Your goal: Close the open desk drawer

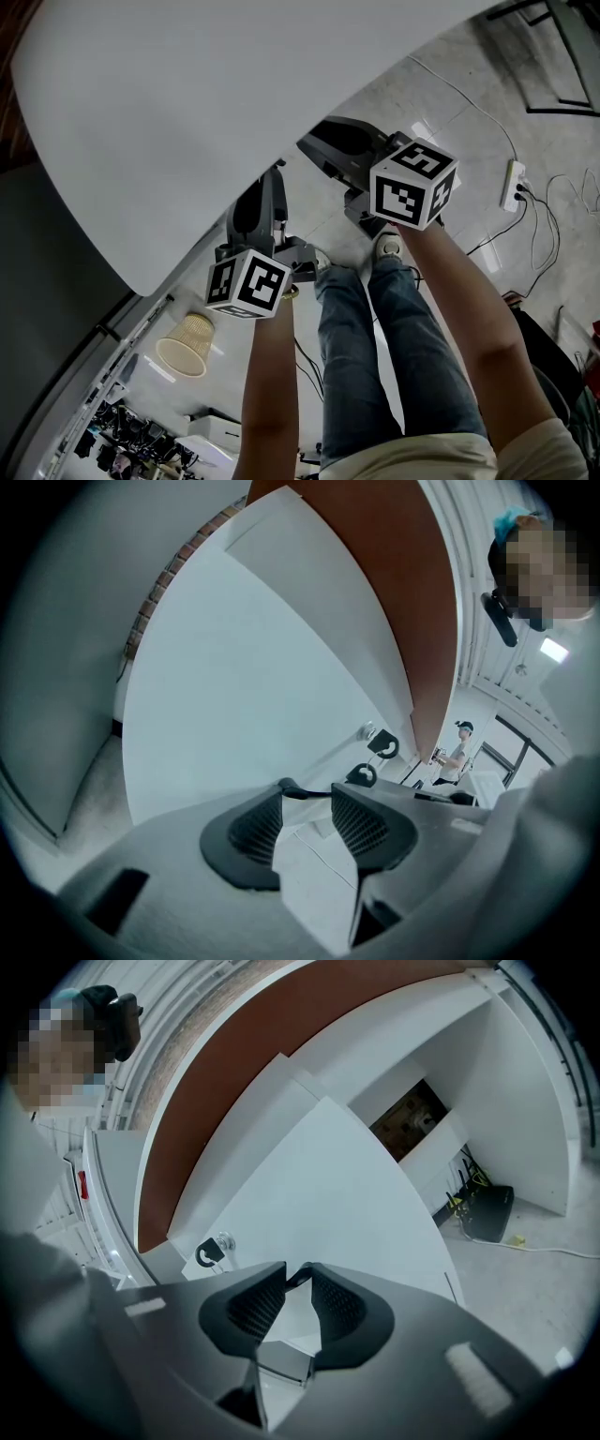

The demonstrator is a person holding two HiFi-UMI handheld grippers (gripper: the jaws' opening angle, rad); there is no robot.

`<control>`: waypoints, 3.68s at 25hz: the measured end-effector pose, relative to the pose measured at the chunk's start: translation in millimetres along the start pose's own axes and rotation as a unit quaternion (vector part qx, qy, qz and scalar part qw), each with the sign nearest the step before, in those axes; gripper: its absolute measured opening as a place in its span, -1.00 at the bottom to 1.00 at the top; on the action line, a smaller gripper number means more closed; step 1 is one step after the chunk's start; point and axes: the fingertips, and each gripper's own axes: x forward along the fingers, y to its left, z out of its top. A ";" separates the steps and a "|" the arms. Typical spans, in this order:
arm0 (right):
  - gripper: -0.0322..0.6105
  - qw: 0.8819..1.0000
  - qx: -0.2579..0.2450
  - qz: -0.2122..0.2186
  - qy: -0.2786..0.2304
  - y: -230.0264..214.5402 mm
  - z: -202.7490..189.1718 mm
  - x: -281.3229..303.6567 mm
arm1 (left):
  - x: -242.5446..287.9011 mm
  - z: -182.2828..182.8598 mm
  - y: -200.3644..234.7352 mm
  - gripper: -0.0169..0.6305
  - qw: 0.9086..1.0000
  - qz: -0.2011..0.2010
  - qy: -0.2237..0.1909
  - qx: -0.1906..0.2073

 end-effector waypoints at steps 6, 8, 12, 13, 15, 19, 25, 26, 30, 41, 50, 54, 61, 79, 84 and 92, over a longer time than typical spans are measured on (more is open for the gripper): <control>-0.62 1.000 -0.003 0.000 -0.002 0.1 3.0 2.2 | 1.7 2.7 -0.1 -0.45 1.000 -0.002 0.001 0.002; -0.62 1.000 -0.003 0.000 -0.001 -0.6 2.1 2.2 | 1.7 1.5 0.4 -0.45 1.000 -0.002 0.003 0.003; -0.61 1.000 -0.004 -0.005 0.000 -4.0 -0.3 2.2 | 3.8 -1.5 2.0 -0.45 1.000 -0.001 0.007 0.001; -0.61 1.000 -0.005 -0.006 0.000 -4.9 -0.6 2.6 | 4.7 -1.9 2.6 -0.45 1.000 -0.001 0.008 0.001; -0.61 1.000 -0.008 -0.008 0.003 -6.6 -0.4 5.8 | 7.2 -1.1 5.1 -0.45 1.000 0.001 0.009 0.003; -0.62 1.000 -0.019 -0.015 0.014 -8.7 0.2 21.0 | 14.0 5.8 17.1 -0.45 1.000 0.006 0.014 0.001; -0.63 0.999 -0.024 -0.019 0.013 -9.3 3.5 25.7 | 17.6 10.3 19.6 -0.45 1.000 0.011 0.012 0.000; -0.63 0.999 -0.025 -0.020 0.013 -9.2 4.3 26.9 | 18.2 11.5 20.1 -0.45 1.000 0.012 0.011 0.000; -0.62 0.999 -0.028 -0.024 0.016 -9.6 6.5 34.1 | 21.7 16.4 24.6 -0.45 1.000 0.016 0.012 0.004; -0.63 0.999 -0.020 -0.041 -0.004 -9.9 6.5 30.3 | 20.6 14.6 25.6 -0.48 1.000 0.017 0.001 0.013; -0.89 0.996 -0.004 -0.076 -0.036 -2.5 3.4 -0.6 | -1.3 13.5 11.7 -0.77 1.000 0.018 -0.010 0.015; -0.89 0.996 -0.011 -0.077 -0.039 6.9 1.4 -14.1 | -11.6 10.6 -6.2 -0.89 0.999 0.003 -0.014 0.032; -0.89 0.995 -0.046 -0.083 -0.036 32.0 -3.6 -37.3 | -32.0 5.8 -29.7 -0.95 0.999 -0.006 -0.023 0.038; -0.89 0.983 -0.143 -0.112 -0.015 103.3 28.8 -148.9 | -102.9 0.9 -146.7 -0.95 0.997 -0.021 -0.006 0.069; -0.89 0.981 -0.159 -0.107 -0.017 141.4 39.5 -179.5 | -128.7 -2.4 -189.1 -0.95 0.993 -0.038 0.015 0.107; -0.89 0.977 -0.194 -0.092 -0.009 194.3 58.1 -236.7 | -167.2 7.9 -248.2 -0.95 0.991 -0.055 0.024 0.120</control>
